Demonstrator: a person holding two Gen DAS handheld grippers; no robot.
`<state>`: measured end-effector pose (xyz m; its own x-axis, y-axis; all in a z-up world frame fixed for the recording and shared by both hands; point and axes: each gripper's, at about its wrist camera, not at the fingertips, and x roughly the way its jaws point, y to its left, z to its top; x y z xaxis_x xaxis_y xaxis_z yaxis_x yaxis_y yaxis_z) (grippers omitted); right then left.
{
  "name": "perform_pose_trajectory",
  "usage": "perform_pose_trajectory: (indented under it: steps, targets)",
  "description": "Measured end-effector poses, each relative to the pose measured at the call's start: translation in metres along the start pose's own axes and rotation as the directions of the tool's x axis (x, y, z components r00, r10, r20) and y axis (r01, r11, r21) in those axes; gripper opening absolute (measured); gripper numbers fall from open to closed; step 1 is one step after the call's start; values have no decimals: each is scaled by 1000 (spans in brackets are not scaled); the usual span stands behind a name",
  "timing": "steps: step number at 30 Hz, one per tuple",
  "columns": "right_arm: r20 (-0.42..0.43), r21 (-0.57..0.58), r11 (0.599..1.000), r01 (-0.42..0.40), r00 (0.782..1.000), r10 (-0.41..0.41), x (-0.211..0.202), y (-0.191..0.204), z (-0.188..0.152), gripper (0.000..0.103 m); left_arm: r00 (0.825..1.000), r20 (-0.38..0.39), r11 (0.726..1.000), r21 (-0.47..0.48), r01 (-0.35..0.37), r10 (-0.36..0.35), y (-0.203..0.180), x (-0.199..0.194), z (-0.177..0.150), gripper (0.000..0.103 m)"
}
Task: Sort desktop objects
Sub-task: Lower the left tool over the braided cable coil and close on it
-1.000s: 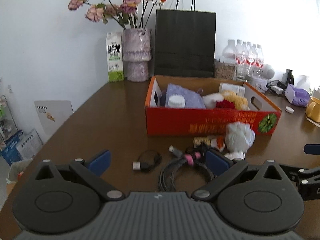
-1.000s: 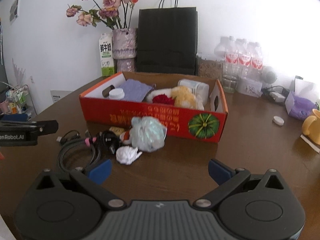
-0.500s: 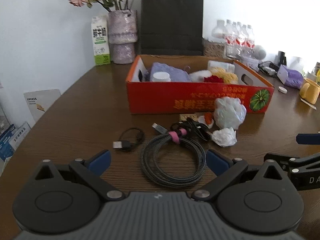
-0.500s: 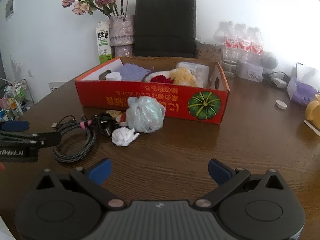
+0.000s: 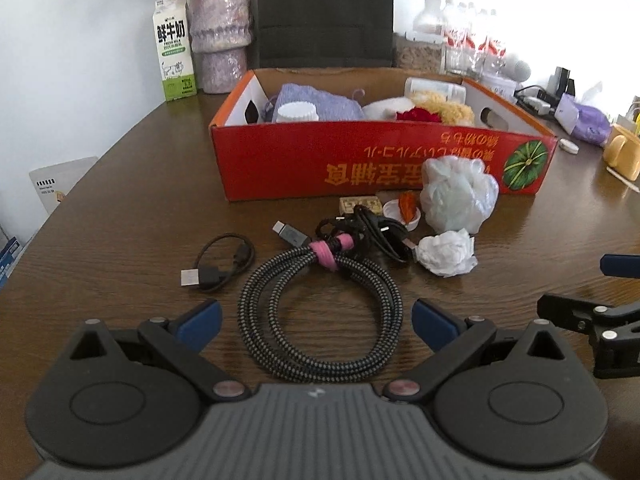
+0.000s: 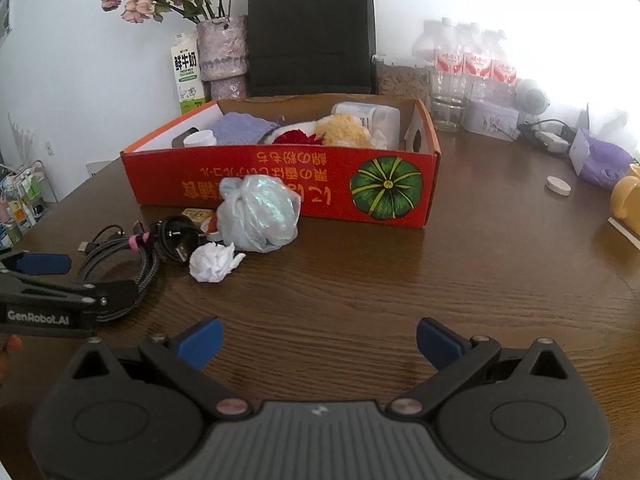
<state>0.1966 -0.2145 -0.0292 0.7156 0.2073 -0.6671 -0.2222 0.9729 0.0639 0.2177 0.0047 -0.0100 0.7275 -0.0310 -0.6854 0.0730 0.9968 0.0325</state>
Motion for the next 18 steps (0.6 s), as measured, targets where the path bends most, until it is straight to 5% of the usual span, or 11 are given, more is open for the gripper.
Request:
perform_pose_trajectory:
  steps: [12,18]
  targets:
    - [-23,8,1000,-6,1000,6,12,-4,0,103,1000,-30,1000,-21,5,-5,2,17,4,102]
    - [-27,5,1000,-9,1000,9,13,-3,0,103,1000,-20,1000,-15,19,-19,1,14,5,92]
